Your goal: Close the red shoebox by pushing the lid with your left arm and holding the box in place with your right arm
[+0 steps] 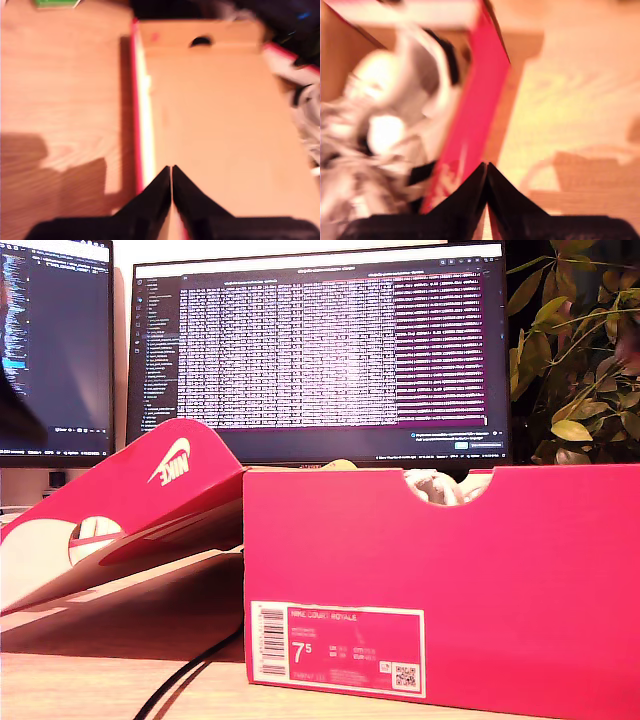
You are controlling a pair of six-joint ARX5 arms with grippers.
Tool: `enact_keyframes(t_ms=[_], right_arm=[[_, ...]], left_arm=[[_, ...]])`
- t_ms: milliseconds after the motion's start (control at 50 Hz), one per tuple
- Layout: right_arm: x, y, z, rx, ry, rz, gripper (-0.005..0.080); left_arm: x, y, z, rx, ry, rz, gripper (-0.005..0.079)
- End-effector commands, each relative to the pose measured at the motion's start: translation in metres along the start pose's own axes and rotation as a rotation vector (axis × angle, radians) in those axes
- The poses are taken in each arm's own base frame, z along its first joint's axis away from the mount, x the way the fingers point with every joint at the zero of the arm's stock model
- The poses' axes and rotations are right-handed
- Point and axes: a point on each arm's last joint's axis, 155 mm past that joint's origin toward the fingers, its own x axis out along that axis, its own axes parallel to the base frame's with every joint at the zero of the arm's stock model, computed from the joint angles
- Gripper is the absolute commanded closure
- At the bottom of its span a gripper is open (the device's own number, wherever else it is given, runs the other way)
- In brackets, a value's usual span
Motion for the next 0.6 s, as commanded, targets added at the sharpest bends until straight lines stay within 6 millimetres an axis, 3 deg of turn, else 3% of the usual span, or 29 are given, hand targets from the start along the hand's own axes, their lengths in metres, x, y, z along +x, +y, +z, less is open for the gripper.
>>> enact_keyframes(t_ms=[0,320,580], right_arm=[[0.004,0.000,0.004,-0.006,-0.002,0.003,0.0764],[0.020,0.002,0.003,-0.009,0.008,0.033,0.0764],[0.037,0.008,0.002,-0.030,0.015,0.054,0.0764]], left_arm=[[0.008,0.009,-0.006,-0.013,0.034,0.001,0.0761],[0.038,0.042,-0.038,-0.114,0.155,0.024,0.0761],[0.051,0.053,-0.056,-0.168,0.216,0.022,0.0761]])
